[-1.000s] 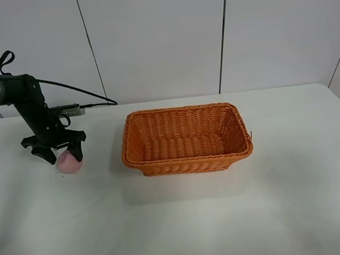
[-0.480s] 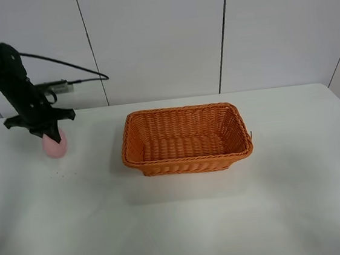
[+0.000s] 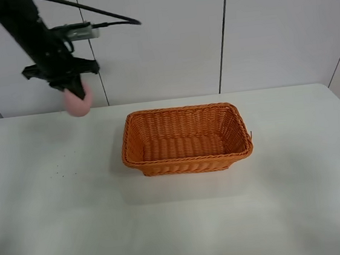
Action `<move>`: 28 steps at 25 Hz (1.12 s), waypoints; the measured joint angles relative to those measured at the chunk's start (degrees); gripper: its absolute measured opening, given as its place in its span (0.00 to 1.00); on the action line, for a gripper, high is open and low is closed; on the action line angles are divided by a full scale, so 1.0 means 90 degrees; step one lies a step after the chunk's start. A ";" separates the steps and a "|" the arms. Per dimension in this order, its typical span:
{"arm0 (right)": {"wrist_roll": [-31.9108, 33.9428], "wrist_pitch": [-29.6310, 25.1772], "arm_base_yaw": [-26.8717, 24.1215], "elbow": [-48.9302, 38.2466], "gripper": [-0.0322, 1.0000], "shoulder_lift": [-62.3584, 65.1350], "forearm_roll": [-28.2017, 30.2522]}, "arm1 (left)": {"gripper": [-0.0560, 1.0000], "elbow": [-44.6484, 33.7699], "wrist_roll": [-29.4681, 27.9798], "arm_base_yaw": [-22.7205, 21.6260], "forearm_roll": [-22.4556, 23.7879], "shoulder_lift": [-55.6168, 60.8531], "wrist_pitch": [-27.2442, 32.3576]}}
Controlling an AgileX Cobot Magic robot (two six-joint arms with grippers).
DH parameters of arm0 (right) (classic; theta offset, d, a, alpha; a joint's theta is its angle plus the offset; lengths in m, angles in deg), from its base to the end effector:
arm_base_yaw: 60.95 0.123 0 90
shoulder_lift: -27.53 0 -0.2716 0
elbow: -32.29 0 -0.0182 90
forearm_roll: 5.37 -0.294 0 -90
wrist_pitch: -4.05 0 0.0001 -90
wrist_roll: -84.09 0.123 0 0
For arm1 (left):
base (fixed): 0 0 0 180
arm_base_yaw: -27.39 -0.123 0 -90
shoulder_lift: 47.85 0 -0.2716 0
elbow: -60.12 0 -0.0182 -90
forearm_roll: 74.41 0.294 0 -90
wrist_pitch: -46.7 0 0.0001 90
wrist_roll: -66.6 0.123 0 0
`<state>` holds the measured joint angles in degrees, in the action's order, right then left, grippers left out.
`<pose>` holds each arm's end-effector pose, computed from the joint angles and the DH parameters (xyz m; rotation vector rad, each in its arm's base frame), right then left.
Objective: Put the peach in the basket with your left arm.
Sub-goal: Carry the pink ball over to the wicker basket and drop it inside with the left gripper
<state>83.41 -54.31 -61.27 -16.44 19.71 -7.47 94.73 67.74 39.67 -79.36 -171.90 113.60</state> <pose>0.0777 0.0034 0.2854 -0.0070 2.0052 0.0324 0.4817 -0.1149 0.2568 0.2960 2.7178 -0.1734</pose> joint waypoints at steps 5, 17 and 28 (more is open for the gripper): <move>0.0000 0.0000 0.0000 0.0000 0.70 0.0000 0.0000 | 0.11 0.1235 -0.0198 0.1337 0.0009 -0.0900 0.0006; 0.0000 0.0000 0.0000 0.0000 0.70 0.0000 0.0000 | 0.13 0.2222 -0.0293 0.2472 -0.0011 -0.2923 -0.0037; 0.0000 0.0000 0.0000 0.0000 0.70 0.0000 0.0000 | 0.78 0.2395 -0.0226 0.2472 -0.0086 -0.2796 -0.0001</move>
<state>83.41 -54.31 -61.27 -16.44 19.71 -7.47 116.29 65.71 61.91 -80.13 -197.07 113.59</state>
